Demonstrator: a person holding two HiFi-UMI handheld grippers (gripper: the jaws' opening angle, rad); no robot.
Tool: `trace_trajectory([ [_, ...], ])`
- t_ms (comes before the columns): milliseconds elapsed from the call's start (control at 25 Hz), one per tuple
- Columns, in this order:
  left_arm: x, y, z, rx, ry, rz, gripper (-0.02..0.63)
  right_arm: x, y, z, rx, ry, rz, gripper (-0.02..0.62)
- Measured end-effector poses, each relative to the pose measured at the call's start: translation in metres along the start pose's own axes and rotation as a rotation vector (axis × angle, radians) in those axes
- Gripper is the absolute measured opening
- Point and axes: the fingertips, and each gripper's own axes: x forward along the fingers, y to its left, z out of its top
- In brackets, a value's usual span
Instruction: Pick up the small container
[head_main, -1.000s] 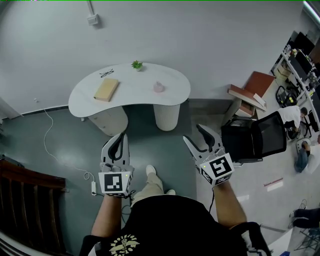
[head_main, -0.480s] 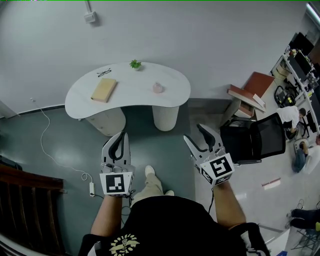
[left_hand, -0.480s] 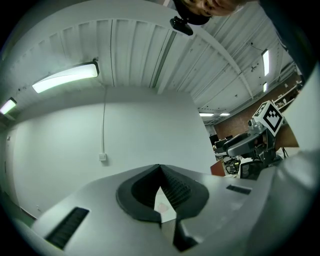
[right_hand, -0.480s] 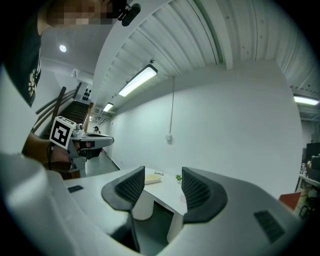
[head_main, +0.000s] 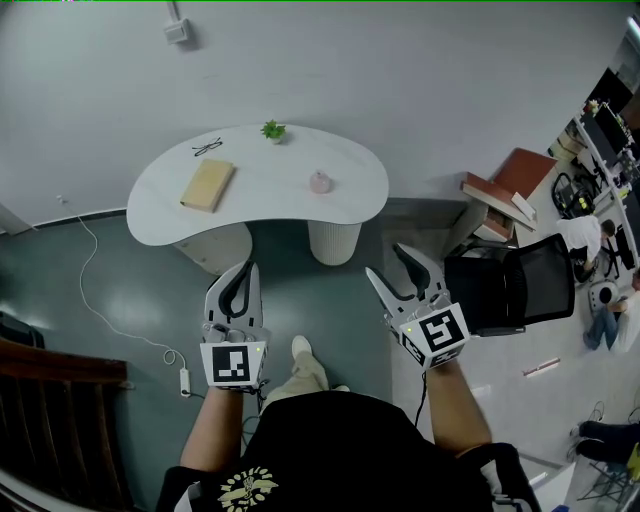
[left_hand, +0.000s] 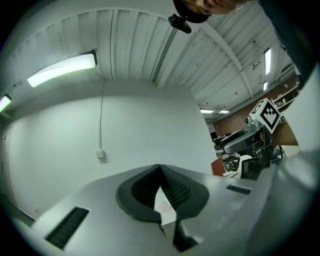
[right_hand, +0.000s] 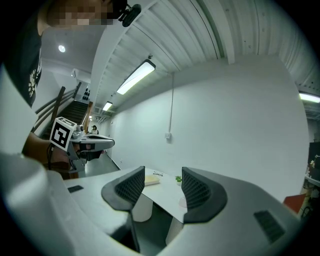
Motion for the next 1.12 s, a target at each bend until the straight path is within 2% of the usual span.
trace_trajectory([
  [280,0.042,0.021,-0.019,-0.006,0.043,-0.023,0.005,0.045,-0.018,-0.003,0.004,0.019,0.013,0.221],
  [720,0.099,0.042,-0.025,-0.002,0.046,-0.078,0.005,0.093,-0.042,0.002,0.018,0.041,-0.010,0.221],
  [960,0.125,0.065,-0.027,-0.008,0.028,-0.098,0.005,0.119,-0.050,0.010,-0.003,0.047,-0.033,0.221],
  [1120,0.140,0.078,-0.035,-0.011,0.048,-0.114,0.005,0.135,-0.053,0.014,-0.015,0.044,-0.046,0.221],
])
